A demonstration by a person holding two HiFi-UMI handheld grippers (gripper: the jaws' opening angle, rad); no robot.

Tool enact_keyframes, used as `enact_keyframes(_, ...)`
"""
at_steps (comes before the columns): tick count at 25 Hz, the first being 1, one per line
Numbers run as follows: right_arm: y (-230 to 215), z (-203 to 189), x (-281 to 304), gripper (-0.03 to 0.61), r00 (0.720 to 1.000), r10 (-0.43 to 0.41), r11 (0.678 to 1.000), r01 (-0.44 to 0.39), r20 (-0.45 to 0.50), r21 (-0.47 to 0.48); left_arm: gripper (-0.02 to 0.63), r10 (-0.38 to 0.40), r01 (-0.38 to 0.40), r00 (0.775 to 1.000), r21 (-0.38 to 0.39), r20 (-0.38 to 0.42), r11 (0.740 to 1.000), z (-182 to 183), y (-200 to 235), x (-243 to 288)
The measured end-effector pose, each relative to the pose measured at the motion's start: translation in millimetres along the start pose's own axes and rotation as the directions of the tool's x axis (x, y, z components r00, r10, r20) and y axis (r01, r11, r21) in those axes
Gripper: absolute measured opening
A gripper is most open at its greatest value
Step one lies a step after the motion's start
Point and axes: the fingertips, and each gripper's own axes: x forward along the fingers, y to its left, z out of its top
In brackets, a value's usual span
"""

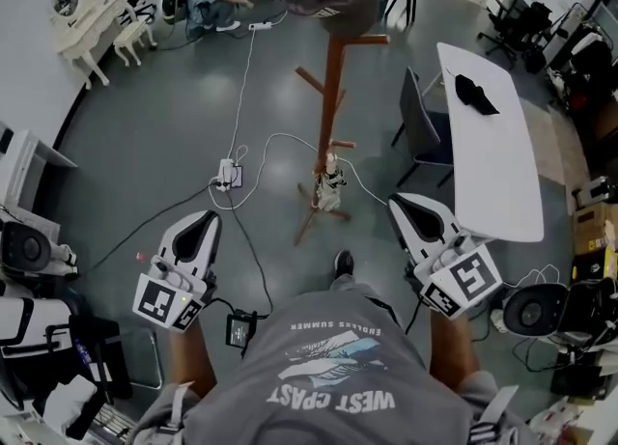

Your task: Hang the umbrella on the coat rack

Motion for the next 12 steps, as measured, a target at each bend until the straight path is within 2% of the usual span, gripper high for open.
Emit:
enact_keyframes(5,-8,2,-5,0.027,1.000,-0.010,1.000,0.010,-0.003,0.010,0.031,-0.004,0.004,1.000,-0.004,0.007,1.000,4,-4,7)
enact_keyframes(12,11,-12,-15,0.026,1.000,-0.023,1.000,0.023,-0.004,0.018,0.031,-0.010,0.010,1.000,-0.008,0.007,1.000,-8,-7,-13)
